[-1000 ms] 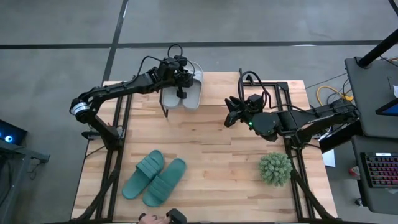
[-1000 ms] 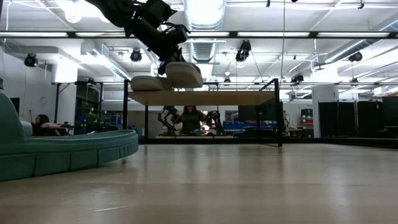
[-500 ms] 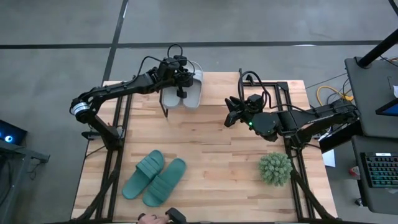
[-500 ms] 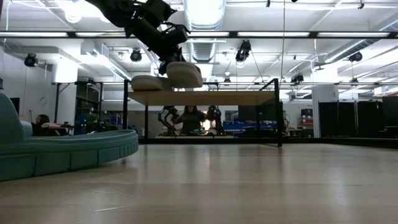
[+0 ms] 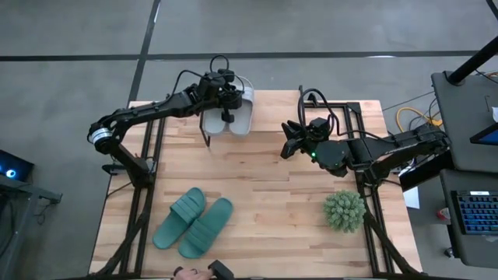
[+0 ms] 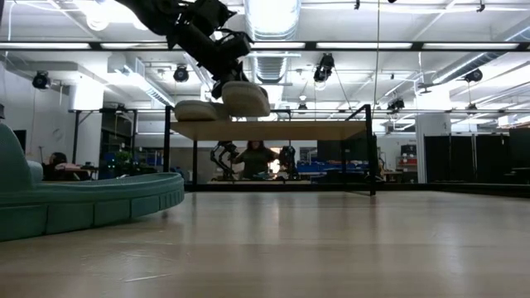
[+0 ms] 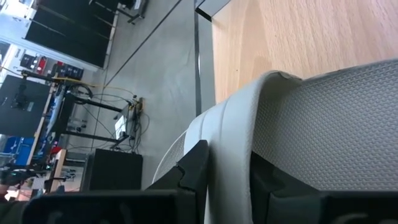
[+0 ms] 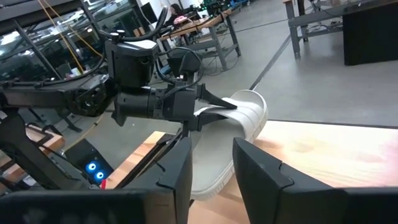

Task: Pick and place slides into the shelf
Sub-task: Put the gray slide on the shelf

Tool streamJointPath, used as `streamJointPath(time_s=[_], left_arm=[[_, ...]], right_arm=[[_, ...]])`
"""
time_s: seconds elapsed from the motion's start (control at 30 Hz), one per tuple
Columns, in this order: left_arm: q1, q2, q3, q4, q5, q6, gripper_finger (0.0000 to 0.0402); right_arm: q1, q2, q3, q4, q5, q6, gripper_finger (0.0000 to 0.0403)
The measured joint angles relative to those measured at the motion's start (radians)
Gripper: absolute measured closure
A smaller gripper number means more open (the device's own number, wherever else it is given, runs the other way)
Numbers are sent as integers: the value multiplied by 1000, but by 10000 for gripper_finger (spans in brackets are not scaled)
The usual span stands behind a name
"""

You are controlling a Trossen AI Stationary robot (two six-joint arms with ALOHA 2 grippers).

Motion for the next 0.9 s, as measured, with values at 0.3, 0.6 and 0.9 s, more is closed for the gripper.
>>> streamJointPath(time_s=[0.3,0.6,0.9], left_arm=[[-6,0,9,-4,0,1,353],[-20,0,16,-4,0,1,353],[-25,-1,16,-3,-31,-7,353]], right_arm=[[0,0,0,-3,0,0,296],[0,0,0,-11,0,0,303],[0,0,0,-16,0,0,304]])
